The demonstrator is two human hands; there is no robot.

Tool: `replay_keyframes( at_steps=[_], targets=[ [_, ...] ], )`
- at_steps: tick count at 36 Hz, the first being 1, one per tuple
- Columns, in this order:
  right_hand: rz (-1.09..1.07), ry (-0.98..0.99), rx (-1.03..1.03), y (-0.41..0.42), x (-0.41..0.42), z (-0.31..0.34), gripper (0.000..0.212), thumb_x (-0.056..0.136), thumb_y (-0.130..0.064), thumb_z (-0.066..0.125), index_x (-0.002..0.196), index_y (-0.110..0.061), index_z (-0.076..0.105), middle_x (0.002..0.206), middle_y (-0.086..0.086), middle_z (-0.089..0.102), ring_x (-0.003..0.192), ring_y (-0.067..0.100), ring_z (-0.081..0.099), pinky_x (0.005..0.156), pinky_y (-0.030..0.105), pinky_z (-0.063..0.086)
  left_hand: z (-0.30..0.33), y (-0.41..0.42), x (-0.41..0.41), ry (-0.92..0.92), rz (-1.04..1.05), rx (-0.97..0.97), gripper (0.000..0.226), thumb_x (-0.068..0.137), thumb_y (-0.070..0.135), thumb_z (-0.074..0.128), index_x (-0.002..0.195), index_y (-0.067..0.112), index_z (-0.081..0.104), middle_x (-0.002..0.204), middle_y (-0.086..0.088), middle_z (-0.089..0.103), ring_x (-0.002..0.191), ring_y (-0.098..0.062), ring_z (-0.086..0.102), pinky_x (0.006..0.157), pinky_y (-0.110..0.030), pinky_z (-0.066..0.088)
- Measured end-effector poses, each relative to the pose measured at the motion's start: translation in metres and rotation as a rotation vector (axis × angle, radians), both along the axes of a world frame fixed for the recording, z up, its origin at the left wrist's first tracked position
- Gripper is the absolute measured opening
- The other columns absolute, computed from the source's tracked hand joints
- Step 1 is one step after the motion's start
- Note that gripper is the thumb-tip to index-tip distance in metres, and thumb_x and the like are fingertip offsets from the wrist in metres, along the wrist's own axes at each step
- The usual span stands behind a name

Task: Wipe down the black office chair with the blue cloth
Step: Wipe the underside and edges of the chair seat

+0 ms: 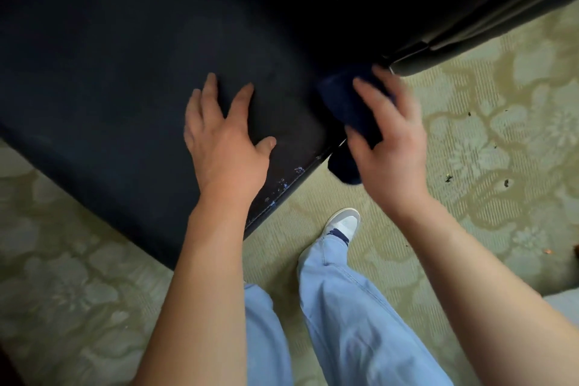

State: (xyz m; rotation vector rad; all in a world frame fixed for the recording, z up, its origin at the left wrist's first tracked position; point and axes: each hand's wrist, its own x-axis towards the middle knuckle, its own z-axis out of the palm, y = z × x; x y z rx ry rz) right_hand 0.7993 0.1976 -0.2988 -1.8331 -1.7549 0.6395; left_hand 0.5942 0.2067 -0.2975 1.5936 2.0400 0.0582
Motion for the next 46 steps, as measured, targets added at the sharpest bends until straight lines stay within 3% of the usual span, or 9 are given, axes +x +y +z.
replay_keyframes(
  at_steps=[2,6,12,14,17,25,35,41,46],
  targets=[
    [-0.05,0.021,0.01,0.009,-0.001,-0.001,0.061,0.079,-0.003,0.074,0.137,-0.005,0.054,0.148,0.018,0.042,0.138,0.029,0.042,0.116,0.039,0.035,0.002,-0.011,-0.01,-0.008,0.071,0.007,0.076,0.083,0.034,0.078,0.15,0.029,0.041,0.166,-0.008,0.012,0.152,-0.032,0.007,0.122,-0.054,0.017],
    [-0.102,0.068,-0.054,0.016,-0.006,-0.008,0.064,0.078,-0.014,0.079,0.133,-0.002,0.05,0.149,0.016,0.037,0.139,0.02,0.037,0.114,0.014,0.027,0.002,-0.034,-0.027,0.033,0.14,-0.001,0.074,0.082,0.033,0.078,0.148,0.03,0.043,0.166,-0.008,0.015,0.152,-0.033,0.009,0.119,-0.059,0.018],
    [-0.048,-0.175,-0.106,0.0,-0.017,-0.012,0.052,0.094,-0.035,0.053,0.141,-0.015,0.052,0.158,0.012,0.033,0.139,0.032,0.038,0.114,0.043,0.034,-0.002,-0.059,-0.041,0.046,0.239,-0.039,0.075,0.077,0.04,0.082,0.144,0.04,0.047,0.166,-0.004,0.01,0.153,-0.031,0.005,0.116,-0.069,0.013],
    [-0.063,-0.25,-0.096,-0.002,-0.018,-0.014,0.048,0.094,-0.031,0.051,0.141,-0.022,0.054,0.158,0.01,0.034,0.136,0.035,0.04,0.111,0.043,0.035,-0.003,-0.061,-0.042,0.047,0.238,-0.051,0.076,0.077,0.042,0.082,0.144,0.042,0.046,0.166,-0.002,0.008,0.153,-0.031,0.003,0.115,-0.071,0.013],
    [-0.094,-0.16,-0.12,-0.003,-0.016,-0.016,0.046,0.095,-0.02,0.055,0.14,-0.02,0.054,0.157,0.011,0.034,0.135,0.032,0.038,0.111,0.017,0.02,-0.005,-0.06,-0.042,0.063,0.241,-0.049,0.077,0.076,0.042,0.082,0.144,0.042,0.045,0.166,-0.003,0.009,0.153,-0.031,0.004,0.113,-0.072,0.014],
    [-0.102,-0.111,-0.044,-0.018,-0.032,-0.025,0.042,0.091,-0.012,0.065,0.133,-0.014,0.062,0.146,0.018,0.044,0.125,0.034,0.044,0.11,0.035,0.035,-0.01,-0.06,-0.039,0.113,0.247,-0.019,0.079,0.072,0.044,0.084,0.141,0.042,0.047,0.164,-0.004,0.016,0.15,-0.034,0.014,0.11,-0.07,0.022],
    [0.088,-0.094,-0.076,-0.056,-0.06,-0.013,0.04,0.088,-0.002,0.068,0.126,-0.014,0.068,0.14,0.015,0.052,0.109,0.037,0.051,0.097,0.019,0.032,-0.009,-0.061,-0.041,0.09,0.239,-0.013,0.079,0.073,0.042,0.085,0.142,0.042,0.047,0.164,-0.004,0.015,0.15,-0.034,0.013,0.112,-0.07,0.02],
    [-0.123,-0.113,0.021,-0.021,-0.019,-0.015,0.044,0.087,-0.005,0.065,0.13,-0.013,0.063,0.14,0.014,0.051,0.12,0.023,0.046,0.106,0.027,0.034,-0.005,-0.062,-0.045,0.028,0.23,-0.049,0.08,0.078,0.033,0.082,0.147,0.043,0.042,0.167,0.0,0.006,0.153,-0.03,0.001,0.118,-0.067,0.01],
    [-0.174,-0.075,-0.027,-0.014,-0.02,-0.024,0.048,0.088,-0.007,0.064,0.135,-0.018,0.06,0.141,0.011,0.046,0.118,0.019,0.044,0.105,0.012,0.025,-0.006,-0.063,-0.046,0.045,0.21,-0.05,0.083,0.079,0.034,0.082,0.149,0.045,0.039,0.168,0.0,0.004,0.153,-0.03,0.001,0.118,-0.068,0.012]
  ],
)
